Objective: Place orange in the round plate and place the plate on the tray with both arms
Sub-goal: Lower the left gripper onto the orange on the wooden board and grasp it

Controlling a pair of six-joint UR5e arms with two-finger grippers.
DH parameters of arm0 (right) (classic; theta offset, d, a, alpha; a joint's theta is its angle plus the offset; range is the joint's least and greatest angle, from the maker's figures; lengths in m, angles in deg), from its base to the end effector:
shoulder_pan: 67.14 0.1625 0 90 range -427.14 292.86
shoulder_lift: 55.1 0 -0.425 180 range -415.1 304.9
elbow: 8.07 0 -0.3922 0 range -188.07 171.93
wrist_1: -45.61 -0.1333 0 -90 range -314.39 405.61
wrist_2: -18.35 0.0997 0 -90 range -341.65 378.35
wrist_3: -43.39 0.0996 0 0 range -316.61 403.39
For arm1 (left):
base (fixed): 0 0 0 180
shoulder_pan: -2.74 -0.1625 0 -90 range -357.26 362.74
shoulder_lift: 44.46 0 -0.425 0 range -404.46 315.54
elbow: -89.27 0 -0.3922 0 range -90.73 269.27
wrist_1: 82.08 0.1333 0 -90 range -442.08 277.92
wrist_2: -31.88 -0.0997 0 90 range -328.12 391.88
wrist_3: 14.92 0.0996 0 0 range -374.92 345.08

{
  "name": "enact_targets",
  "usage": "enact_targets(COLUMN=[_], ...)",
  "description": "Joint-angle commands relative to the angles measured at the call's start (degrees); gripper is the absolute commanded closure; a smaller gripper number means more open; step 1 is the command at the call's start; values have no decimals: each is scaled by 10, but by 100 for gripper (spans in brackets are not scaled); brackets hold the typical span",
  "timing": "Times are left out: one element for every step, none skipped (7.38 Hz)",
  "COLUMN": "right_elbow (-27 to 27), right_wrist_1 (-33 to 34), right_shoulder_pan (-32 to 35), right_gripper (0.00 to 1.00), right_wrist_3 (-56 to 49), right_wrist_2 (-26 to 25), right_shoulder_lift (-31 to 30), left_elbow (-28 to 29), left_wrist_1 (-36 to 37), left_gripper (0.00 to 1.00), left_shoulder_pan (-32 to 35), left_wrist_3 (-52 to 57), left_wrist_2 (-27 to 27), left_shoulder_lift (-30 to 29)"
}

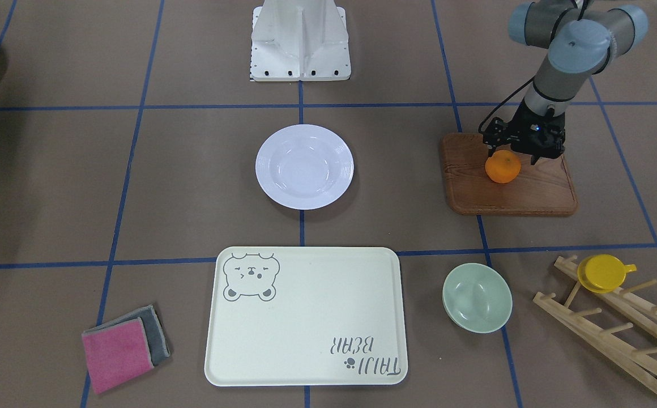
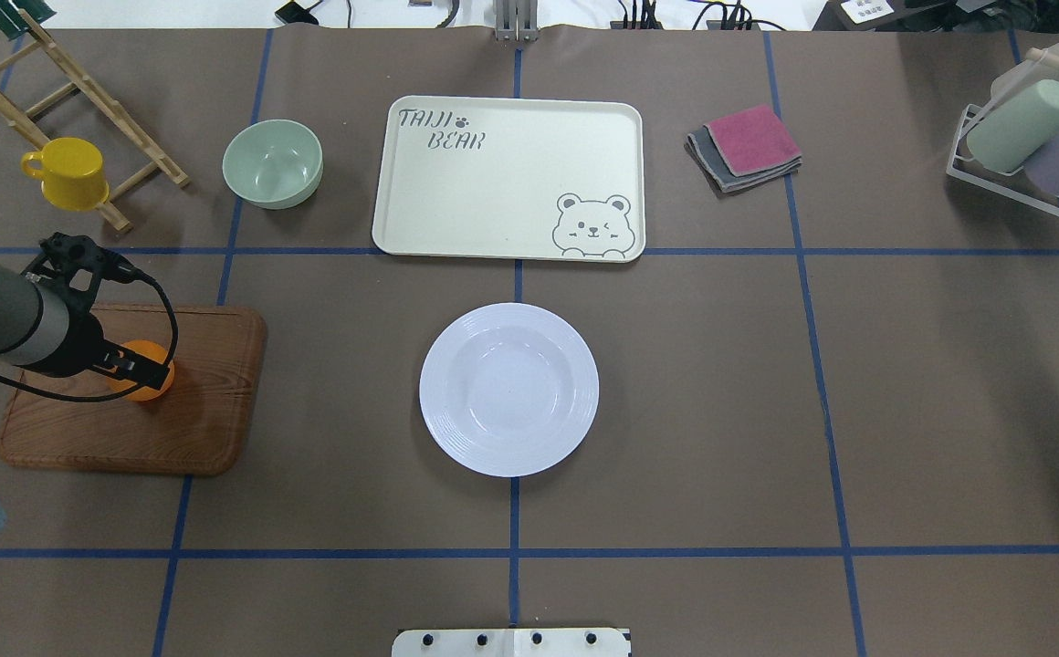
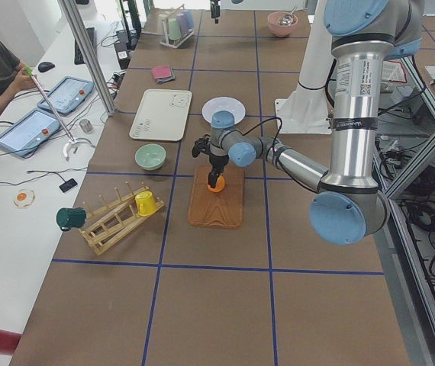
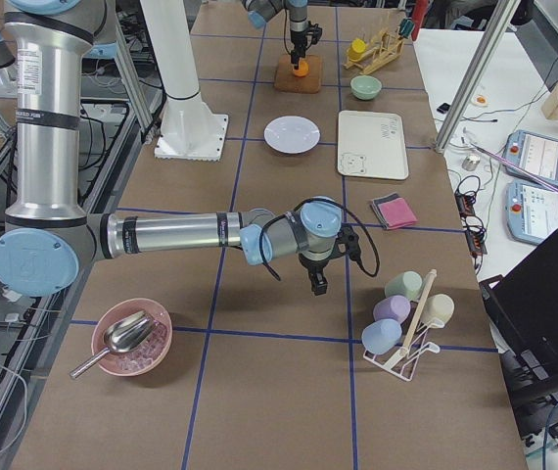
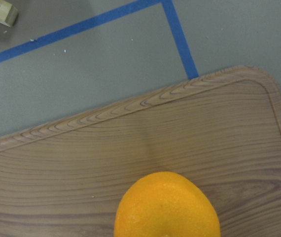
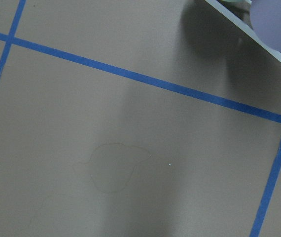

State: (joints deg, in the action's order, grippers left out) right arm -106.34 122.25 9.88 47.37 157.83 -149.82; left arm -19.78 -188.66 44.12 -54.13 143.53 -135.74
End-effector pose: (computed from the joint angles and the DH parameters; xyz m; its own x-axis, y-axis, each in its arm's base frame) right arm -0.0496 -0.4716 0.5947 0.5970 -0.2958 0.7457 0.1739 0.9552 0.2397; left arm 0.3208 -0.4113 0.4653 0.7265 0.3197 -0.6082 -0.1816 0.9430 0.2788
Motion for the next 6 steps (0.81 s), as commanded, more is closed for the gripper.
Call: enact_targets(right_elbow=[4,6,5,6,7,7], right_wrist_1=[0,0,0,-1,0,0], right_shoulder_pan=[-1,-1,-1,-1,-1,-1], right_gripper=[0,0,0,0,0,0], right_wrist_3=[0,0,0,0,0,1], right_wrist_2=[0,0,0,0,0,0], right_shoulder_lift=[1,1,1,1,5,5], left_elbow=[21,23,23,25,26,30], left_wrist_1=[0,0,0,0,0,0], left_gripper=[1,1,1,1,1,1], left_shoulder_pan=[-5,-6,-5,-6,-7,-7], left_wrist_3=[1,2,3,4,3,3], left_wrist_2=[0,-1,-2,-2,-2,1], left_shoulder_lift=[-16,-16,-15,-14,-15,-16])
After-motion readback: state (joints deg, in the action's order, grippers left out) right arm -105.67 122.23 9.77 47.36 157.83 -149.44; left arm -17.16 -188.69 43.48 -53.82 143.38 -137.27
